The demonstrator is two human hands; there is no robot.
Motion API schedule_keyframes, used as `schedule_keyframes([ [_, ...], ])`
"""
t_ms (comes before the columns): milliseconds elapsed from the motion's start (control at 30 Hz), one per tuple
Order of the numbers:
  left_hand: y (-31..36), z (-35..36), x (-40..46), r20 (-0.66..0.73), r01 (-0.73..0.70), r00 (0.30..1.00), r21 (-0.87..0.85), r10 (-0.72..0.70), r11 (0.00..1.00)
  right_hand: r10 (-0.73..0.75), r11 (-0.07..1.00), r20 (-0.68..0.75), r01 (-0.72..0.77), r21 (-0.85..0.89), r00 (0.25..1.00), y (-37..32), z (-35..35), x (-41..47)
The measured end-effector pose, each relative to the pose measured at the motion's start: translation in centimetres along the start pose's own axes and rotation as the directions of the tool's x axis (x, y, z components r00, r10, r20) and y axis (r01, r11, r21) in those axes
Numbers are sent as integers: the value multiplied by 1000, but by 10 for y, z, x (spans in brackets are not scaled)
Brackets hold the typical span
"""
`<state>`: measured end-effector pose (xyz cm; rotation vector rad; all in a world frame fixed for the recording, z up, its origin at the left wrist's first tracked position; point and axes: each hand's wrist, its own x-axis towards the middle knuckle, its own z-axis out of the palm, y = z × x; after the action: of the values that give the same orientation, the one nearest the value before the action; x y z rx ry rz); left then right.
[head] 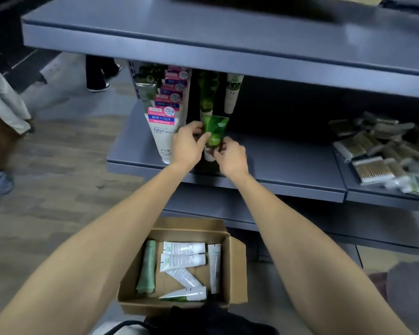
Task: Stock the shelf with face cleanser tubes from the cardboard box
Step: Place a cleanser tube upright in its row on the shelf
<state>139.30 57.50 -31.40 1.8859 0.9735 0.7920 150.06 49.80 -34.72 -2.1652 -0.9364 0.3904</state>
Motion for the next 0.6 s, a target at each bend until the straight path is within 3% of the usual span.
schedule_keyframes([
  [233,33,4,24,-138,15,990,122,2,992,30,999,18,-30,-23,999,-14,7,27],
  [400,46,11,39,-141,82,989,259,-46,962,13,998,36,-10,-66,999,-26,5,40],
  [600,51,13,45,-110,139,988,296,-111,945,-17,995,5,18,-98,1000,-31,11,52],
])
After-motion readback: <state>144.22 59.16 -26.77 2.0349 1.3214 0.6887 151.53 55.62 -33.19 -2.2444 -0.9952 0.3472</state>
